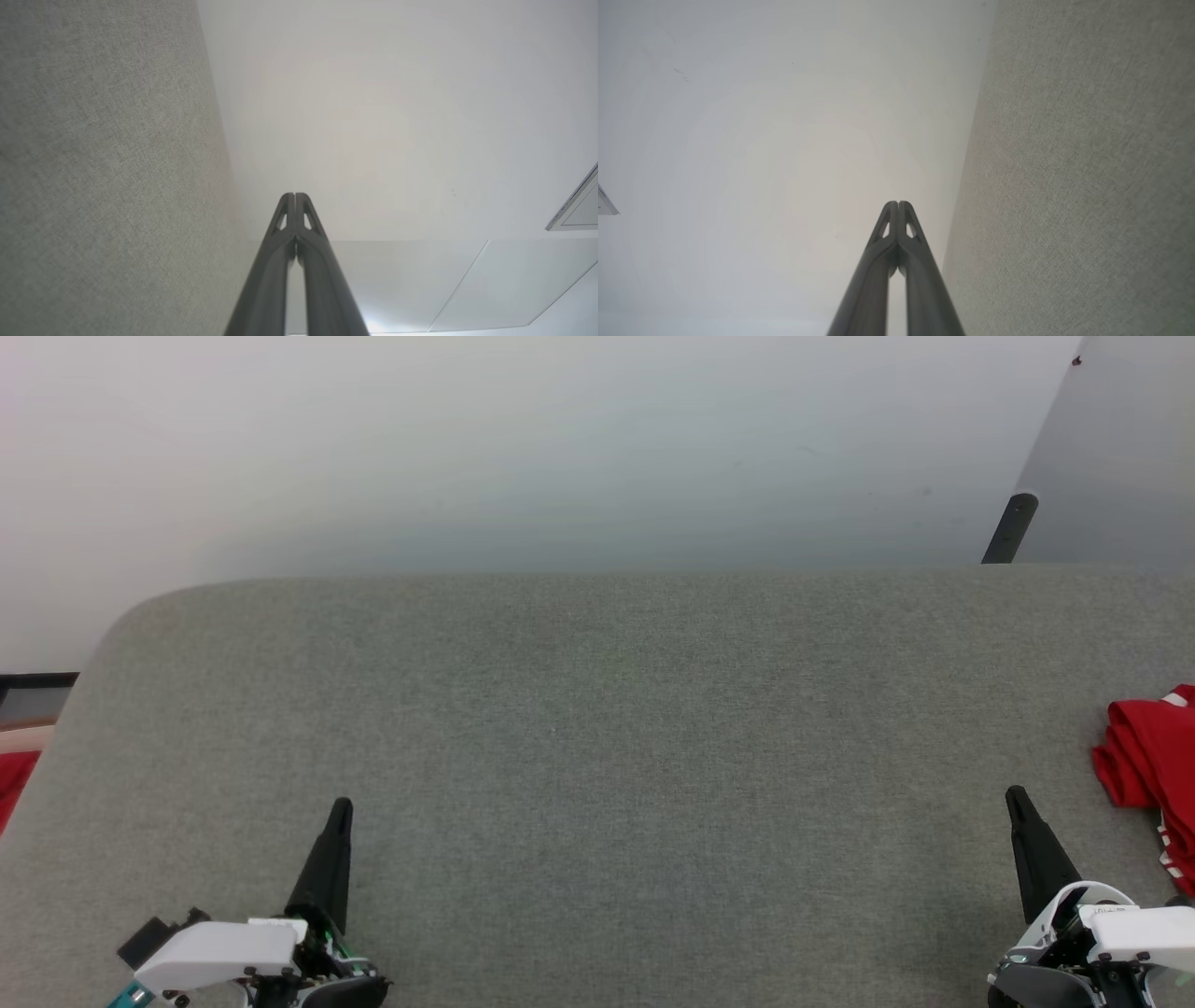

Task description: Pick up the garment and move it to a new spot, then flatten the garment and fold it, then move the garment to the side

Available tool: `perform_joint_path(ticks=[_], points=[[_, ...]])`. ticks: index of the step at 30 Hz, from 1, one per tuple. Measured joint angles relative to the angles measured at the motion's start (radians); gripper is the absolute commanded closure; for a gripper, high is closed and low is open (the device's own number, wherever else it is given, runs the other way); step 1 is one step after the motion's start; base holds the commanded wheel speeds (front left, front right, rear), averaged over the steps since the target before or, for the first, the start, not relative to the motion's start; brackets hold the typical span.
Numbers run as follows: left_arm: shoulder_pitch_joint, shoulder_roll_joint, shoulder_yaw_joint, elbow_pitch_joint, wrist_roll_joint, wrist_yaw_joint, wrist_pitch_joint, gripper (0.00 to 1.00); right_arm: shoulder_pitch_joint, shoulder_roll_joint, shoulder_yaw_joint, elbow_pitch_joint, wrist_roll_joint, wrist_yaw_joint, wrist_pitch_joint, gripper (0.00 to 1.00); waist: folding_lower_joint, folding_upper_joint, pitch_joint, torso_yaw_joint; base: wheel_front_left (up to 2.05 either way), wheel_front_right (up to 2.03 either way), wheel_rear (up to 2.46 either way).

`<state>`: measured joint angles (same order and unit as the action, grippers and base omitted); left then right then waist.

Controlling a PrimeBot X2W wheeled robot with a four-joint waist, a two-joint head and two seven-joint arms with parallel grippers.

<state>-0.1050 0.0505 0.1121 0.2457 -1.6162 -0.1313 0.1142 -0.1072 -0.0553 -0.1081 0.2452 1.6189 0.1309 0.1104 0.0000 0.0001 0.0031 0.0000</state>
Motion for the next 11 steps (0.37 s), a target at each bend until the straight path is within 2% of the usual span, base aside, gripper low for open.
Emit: perform_joint_path(ticks=[11], points=[[0.0, 0.0, 0.0, 0.0, 0.001, 0.0, 0.0, 1.0, 0.0, 0.001, -0.001, 0.0, -0.001, 0.0, 0.0, 1.0, 0.0, -0.0001, 0.0, 0.0, 0.0, 0.0, 0.0]])
